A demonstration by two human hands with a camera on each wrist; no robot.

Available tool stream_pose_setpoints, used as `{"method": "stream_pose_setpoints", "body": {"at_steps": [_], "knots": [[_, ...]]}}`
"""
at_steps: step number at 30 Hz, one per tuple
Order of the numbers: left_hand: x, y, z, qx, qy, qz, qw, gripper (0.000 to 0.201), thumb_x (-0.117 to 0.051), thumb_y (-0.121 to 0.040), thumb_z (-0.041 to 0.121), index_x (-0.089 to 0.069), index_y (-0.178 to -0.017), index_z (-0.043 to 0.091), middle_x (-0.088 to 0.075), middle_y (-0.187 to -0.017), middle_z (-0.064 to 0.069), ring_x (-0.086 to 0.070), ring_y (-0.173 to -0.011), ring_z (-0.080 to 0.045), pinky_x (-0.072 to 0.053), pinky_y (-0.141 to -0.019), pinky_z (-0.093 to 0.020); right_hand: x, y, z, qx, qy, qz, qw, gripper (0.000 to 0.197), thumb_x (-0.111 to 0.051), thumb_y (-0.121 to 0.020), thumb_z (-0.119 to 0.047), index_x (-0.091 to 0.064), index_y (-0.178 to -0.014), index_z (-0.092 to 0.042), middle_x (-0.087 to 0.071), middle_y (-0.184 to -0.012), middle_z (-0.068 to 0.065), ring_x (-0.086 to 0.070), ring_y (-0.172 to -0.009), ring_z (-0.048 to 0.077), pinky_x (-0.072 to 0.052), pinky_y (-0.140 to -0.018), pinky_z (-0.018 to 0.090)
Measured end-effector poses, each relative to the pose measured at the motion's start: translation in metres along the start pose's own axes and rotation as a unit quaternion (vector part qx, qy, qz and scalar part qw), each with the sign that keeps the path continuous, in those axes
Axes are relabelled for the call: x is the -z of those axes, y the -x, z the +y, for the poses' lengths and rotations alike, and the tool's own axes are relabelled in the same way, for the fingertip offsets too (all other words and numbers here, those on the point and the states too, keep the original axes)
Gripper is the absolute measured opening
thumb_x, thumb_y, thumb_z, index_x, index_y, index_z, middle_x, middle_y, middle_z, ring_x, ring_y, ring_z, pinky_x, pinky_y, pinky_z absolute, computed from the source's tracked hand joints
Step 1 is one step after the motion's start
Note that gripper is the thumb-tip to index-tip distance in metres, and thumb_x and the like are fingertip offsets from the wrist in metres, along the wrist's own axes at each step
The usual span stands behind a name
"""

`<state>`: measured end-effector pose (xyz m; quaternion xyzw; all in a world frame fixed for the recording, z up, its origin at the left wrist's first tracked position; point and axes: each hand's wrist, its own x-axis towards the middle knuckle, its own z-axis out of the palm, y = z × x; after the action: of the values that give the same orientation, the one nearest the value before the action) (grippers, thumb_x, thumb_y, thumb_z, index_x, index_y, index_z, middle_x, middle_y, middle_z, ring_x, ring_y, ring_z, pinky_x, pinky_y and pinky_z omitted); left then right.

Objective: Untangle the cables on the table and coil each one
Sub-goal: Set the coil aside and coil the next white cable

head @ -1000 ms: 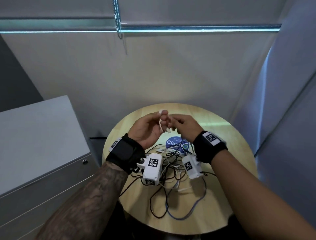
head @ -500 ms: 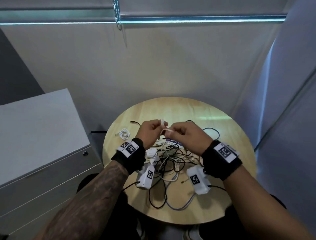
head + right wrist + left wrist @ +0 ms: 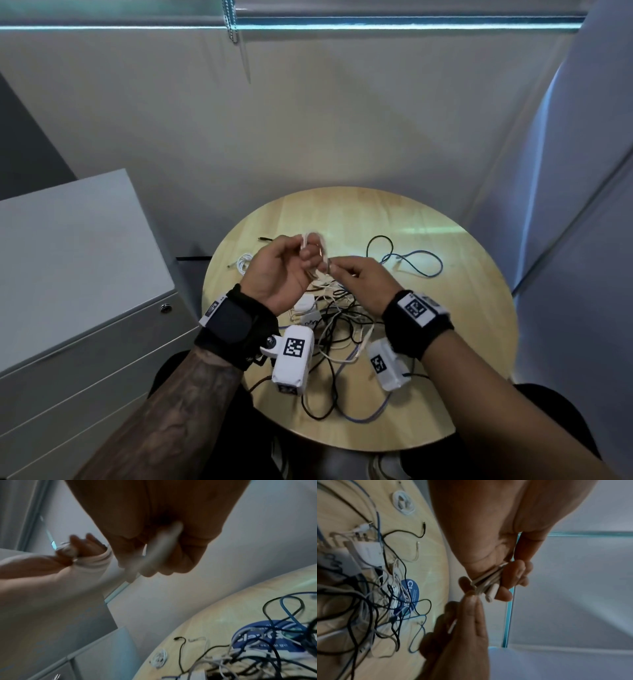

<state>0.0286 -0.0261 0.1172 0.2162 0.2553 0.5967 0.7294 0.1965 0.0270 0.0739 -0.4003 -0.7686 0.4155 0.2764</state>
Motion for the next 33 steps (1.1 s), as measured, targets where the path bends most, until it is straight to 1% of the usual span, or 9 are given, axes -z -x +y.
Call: {"method": "stream_pose_setpoints", "body": {"at_steps": [4, 7, 10, 13, 18, 21, 23, 27, 33], "knots": [[0.017, -0.006, 0.0, -0.057, 0.086, 0.082, 0.991, 0.023, -0.036, -0.101, 0.012, -0.057, -0.099, 0.001, -0.053, -0.078, -0.003, -0.053, -0.064, -0.013, -0.051, -0.087, -0.032, -0.016, 0.014, 0.008, 0.011, 0.061, -0.046, 0.997, 0.024, -0.051, -0.1, -0.037, -0.071, -0.106, -0.025, -0.073, -0.102, -0.004, -0.065, -0.097, 0.014, -0.051, -0.089, 0.033], [0.025, -0.008, 0.0, -0.102, 0.099, 0.152, 0.978, 0.02, -0.041, -0.101, 0.006, -0.058, -0.102, -0.004, -0.064, -0.082, -0.009, -0.064, -0.07, -0.015, -0.058, -0.084, -0.034, -0.016, 0.021, 0.004, 0.036, 0.12, -0.068, 0.99, 0.03, -0.046, -0.098, -0.043, -0.068, -0.095, -0.024, -0.069, -0.088, -0.004, -0.062, -0.085, 0.016, -0.051, -0.08, 0.037], [0.023, -0.005, 0.009, -0.116, 0.096, 0.151, 0.977, 0.022, -0.042, -0.099, 0.004, -0.058, -0.106, -0.009, -0.069, -0.088, -0.014, -0.07, -0.077, -0.017, -0.059, -0.082, -0.033, -0.006, 0.025, 0.0, 0.041, 0.15, -0.058, 0.986, 0.03, -0.045, -0.1, -0.041, -0.066, -0.094, -0.021, -0.069, -0.086, -0.004, -0.062, -0.083, 0.016, -0.05, -0.079, 0.036], [0.016, 0.0, 0.022, -0.113, 0.109, 0.15, 0.976, 0.017, -0.043, -0.097, 0.001, -0.057, -0.1, -0.008, -0.07, -0.096, -0.018, -0.071, -0.084, -0.021, -0.052, -0.095, -0.037, 0.008, 0.026, 0.002, 0.024, 0.158, -0.046, 0.986, 0.027, -0.047, -0.102, -0.036, -0.068, -0.096, -0.022, -0.07, -0.086, -0.004, -0.062, -0.084, 0.015, -0.05, -0.079, 0.035], [0.013, -0.005, 0.024, -0.124, 0.109, 0.154, 0.974, 0.016, -0.041, -0.099, -0.001, -0.056, -0.096, -0.005, -0.072, -0.096, -0.017, -0.072, -0.088, -0.019, -0.049, -0.099, -0.034, -0.01, 0.035, -0.007, 0.043, 0.205, -0.08, 0.975, 0.044, -0.033, -0.093, -0.055, -0.063, -0.102, -0.025, -0.069, -0.092, -0.004, -0.062, -0.088, 0.016, -0.052, -0.082, 0.04], [0.019, -0.009, 0.007, -0.172, -0.055, 0.188, 0.965, 0.019, -0.045, -0.1, 0.002, -0.061, -0.103, -0.007, -0.075, -0.091, -0.011, -0.072, -0.084, -0.017, -0.056, -0.083, -0.028, -0.011, 0.039, -0.017, 0.074, 0.249, -0.089, 0.962, 0.034, -0.038, -0.098, -0.046, -0.06, -0.096, -0.02, -0.065, -0.085, -0.002, -0.058, -0.082, 0.021, -0.05, -0.074, 0.039], [0.023, -0.006, -0.007, -0.193, -0.286, 0.187, 0.92, 0.018, -0.05, -0.099, 0.002, -0.062, -0.108, -0.007, -0.075, -0.091, -0.01, -0.072, -0.082, -0.018, -0.056, -0.078, -0.027, -0.002, 0.041, -0.027, 0.1, 0.279, -0.074, 0.952, 0.027, -0.041, -0.1, -0.041, -0.056, -0.091, -0.021, -0.062, -0.082, -0.002, -0.056, -0.079, 0.021, -0.046, -0.067, 0.036], [0.019, 0.01, -0.025, -0.08, -0.514, 0.021, 0.854, 0.025, -0.049, -0.101, 0.011, -0.062, -0.093, -0.008, -0.069, -0.075, -0.013, -0.06, -0.062, -0.018, -0.047, -0.063, -0.027, 0.023, 0.039, -0.04, 0.149, 0.322, 0.01, 0.935, 0.031, -0.04, -0.097, -0.047, -0.066, -0.1, -0.031, -0.062, -0.09, -0.007, -0.059, -0.081, 0.015, -0.043, -0.067, 0.033], [0.01, 0.021, -0.021, 0.074, -0.313, -0.045, 0.946, 0.032, -0.049, -0.096, 0.028, -0.059, -0.087, -0.001, -0.047, -0.055, -0.007, -0.04, -0.052, -0.019, -0.043, -0.063, -0.032, 0.029, 0.032, -0.019, 0.109, 0.219, 0.056, 0.968, 0.029, -0.043, -0.093, -0.052, -0.066, -0.103, -0.038, -0.057, -0.088, -0.011, -0.059, -0.081, 0.008, -0.05, -0.075, 0.038]]}}
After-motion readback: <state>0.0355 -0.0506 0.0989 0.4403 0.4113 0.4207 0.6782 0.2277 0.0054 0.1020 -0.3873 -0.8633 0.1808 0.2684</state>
